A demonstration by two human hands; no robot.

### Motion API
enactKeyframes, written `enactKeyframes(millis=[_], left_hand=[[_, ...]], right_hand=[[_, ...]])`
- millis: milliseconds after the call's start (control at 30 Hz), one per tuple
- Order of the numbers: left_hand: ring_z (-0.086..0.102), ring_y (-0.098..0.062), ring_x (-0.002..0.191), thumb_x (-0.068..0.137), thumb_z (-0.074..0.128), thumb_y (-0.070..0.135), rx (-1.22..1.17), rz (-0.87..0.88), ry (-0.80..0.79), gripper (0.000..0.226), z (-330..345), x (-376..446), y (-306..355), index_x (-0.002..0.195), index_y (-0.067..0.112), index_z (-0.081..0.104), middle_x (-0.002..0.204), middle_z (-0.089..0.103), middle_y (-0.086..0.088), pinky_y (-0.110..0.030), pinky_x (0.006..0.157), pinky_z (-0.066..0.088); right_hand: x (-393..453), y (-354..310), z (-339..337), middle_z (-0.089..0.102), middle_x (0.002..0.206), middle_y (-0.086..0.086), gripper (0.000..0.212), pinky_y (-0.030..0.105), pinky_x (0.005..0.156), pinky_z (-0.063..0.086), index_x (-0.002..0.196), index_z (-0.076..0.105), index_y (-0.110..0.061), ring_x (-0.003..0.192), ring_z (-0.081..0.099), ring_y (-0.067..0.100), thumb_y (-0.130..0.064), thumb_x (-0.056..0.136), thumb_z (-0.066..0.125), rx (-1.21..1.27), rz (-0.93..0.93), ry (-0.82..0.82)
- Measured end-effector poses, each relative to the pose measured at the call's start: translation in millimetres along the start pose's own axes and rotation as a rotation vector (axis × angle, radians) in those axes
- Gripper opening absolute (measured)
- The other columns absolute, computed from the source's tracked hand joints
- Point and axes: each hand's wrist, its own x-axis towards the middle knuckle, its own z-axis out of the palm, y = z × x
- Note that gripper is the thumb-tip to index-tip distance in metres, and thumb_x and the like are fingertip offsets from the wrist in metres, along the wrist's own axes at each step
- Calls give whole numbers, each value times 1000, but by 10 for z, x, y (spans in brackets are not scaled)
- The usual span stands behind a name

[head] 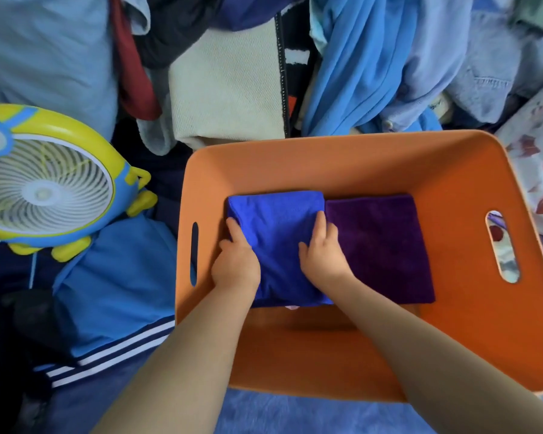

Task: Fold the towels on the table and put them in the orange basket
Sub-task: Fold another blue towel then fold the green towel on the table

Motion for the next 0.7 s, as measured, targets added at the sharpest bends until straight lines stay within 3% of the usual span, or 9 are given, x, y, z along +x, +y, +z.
enactKeyframes(millis=[67, 133, 200, 333, 467, 600, 700], left_hand=[[34, -31, 131, 95, 31, 6, 218, 196, 186, 67, 94, -30, -45, 146, 15, -11, 152, 12, -13, -35, 94, 41], [9, -27, 143, 97, 24, 10, 383, 402, 229, 60, 143, -7, -120, 146, 13, -9, 156, -2, -9, -38, 112, 22], [0, -23, 144, 97, 20, 11, 487, 412, 144, 54, 165, 48, -191, 146, 8, -4, 156, -1, -7, -38, 117, 4], [0, -25, 144, 97, 16, 13, 595, 318, 31, 53, 132, 94, -140, 145, 1, -4, 155, -3, -14, -35, 117, -4], [3, -24, 144, 96, 26, 12, 551, 326, -29, 55, -33, 36, -73, 145, 4, 2, 155, 2, -14, -35, 117, 2], [24, -25, 135, 86, 45, 9, 523, 393, 30, 49, -320, -198, 24, 134, 9, 35, 141, 34, -10, -40, 111, 21], [36, -24, 125, 84, 46, 7, 526, 426, 64, 38, -553, -508, 69, 122, 11, 46, 129, 44, -8, -37, 103, 30]], right_hand=[[-15, 25, 79, -2, 152, 18, 63, 37, 98, 37, 145, -6, -11, 128, 29, 32, -29, 97, 32, -128, -21, 7], [-12, 75, 118, -12, 153, 15, 64, 40, 98, 37, 145, -8, -17, 134, 20, 32, -35, 96, 29, -221, -30, 18], [4, 124, 165, -20, 152, 11, 62, 43, 105, 29, 145, -9, -23, 141, 3, 30, -42, 96, 24, -293, -51, -1], [11, 162, 174, -26, 151, 9, 63, 48, 112, 14, 143, -13, -27, 142, -13, 28, -50, 94, 19, -399, -56, -60], [-50, 124, 4, -26, 151, 7, 63, 48, 113, 13, 143, -12, -30, 142, -12, 27, -51, 94, 21, -410, -53, -130], [-257, 98, -266, -19, 154, 4, 60, 44, 113, 16, 145, -5, -28, 143, -10, 25, -44, 96, 26, -355, -63, -144], [-540, 73, -510, -9, 156, 4, 57, 43, 111, 22, 146, 5, -22, 143, -4, 24, -35, 96, 32, -311, -87, -92]])
